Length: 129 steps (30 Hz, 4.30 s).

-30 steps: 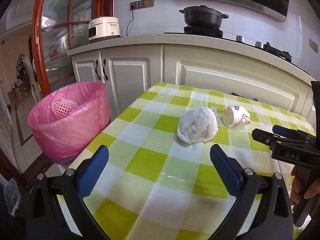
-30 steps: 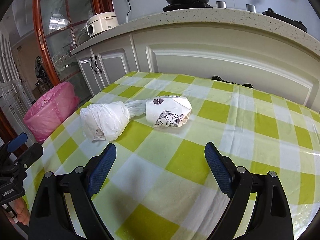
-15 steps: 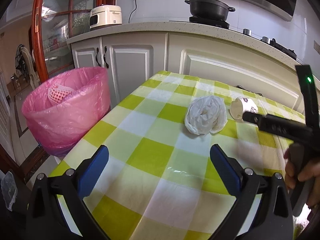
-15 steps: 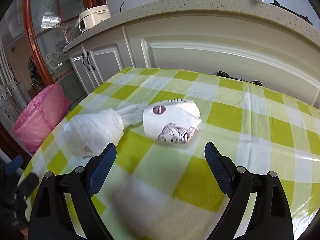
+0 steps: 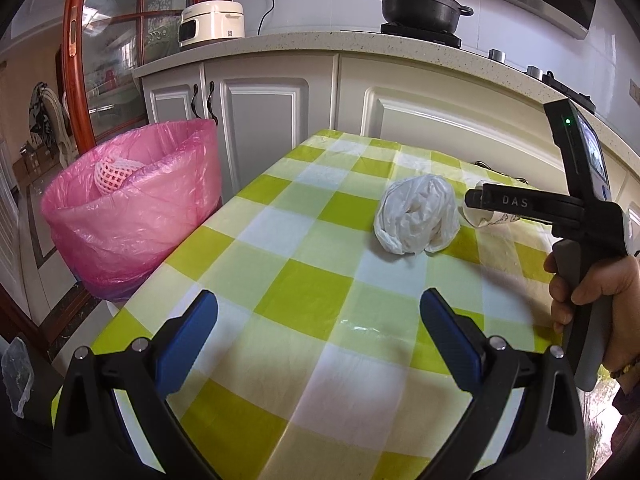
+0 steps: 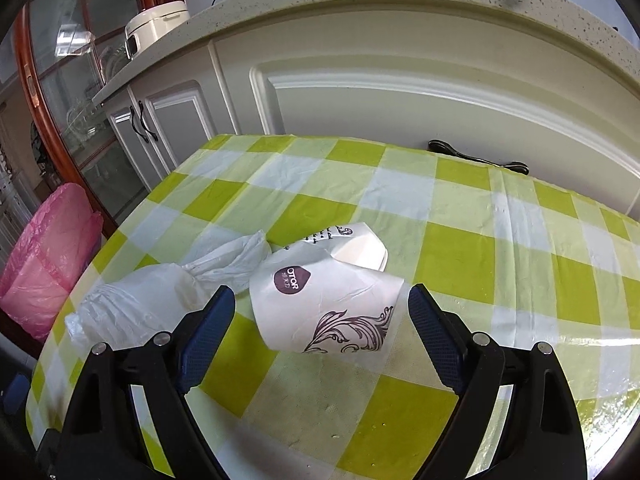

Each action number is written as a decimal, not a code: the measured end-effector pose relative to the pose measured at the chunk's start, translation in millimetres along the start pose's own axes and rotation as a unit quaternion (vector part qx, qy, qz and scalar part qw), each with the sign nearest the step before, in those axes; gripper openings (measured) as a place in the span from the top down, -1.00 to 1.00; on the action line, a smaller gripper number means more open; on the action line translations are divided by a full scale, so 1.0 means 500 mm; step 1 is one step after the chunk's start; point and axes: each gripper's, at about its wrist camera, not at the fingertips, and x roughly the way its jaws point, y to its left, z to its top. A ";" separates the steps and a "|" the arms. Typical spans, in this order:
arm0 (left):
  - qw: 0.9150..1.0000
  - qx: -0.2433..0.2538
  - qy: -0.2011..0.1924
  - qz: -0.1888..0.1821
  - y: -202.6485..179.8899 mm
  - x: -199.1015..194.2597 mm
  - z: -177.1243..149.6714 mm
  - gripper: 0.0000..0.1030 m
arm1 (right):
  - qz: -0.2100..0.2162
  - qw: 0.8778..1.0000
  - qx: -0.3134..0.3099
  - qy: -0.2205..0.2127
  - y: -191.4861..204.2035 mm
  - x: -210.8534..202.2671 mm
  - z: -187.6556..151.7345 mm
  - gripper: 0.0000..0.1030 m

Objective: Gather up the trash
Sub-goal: 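Grasp the white paper cup with the right tool and lift it, then grasp the white plastic bag with the left tool while the right tool holds the cup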

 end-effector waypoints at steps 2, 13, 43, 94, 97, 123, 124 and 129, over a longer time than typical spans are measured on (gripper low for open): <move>1.000 0.001 0.001 0.000 -0.001 0.001 0.000 -0.91 | -0.001 1.000 0.006 0.005 -0.005 0.004 0.001 -0.62; 1.000 0.011 0.003 0.010 -0.009 0.004 0.000 -0.91 | 0.001 0.999 0.032 0.025 -0.024 0.021 0.002 -0.14; 0.998 0.046 0.030 -0.017 -0.174 0.182 0.135 -0.65 | 0.019 0.997 0.070 -0.041 -0.113 -0.160 -0.120 -0.05; 0.992 0.018 -0.114 -0.051 -0.077 -0.282 -0.048 0.03 | 0.062 0.986 -0.055 -0.146 0.016 -0.455 -0.250 -0.05; 0.990 0.019 -0.130 -0.049 -0.071 -0.315 -0.058 0.02 | 0.065 0.984 -0.062 -0.154 0.027 -0.483 -0.258 -0.05; 0.979 -0.033 -0.198 0.024 0.131 -0.446 -0.045 -0.02 | 0.158 0.959 -0.165 -0.170 0.265 -0.516 -0.173 -0.06; 0.979 -0.038 -0.197 0.028 0.142 -0.444 -0.042 -0.02 | 0.163 0.957 -0.167 -0.170 0.274 -0.511 -0.165 -0.06; 0.978 -0.054 -0.195 0.057 0.198 -0.436 -0.026 -0.03 | 0.187 0.952 -0.179 -0.166 0.322 -0.478 -0.130 -0.06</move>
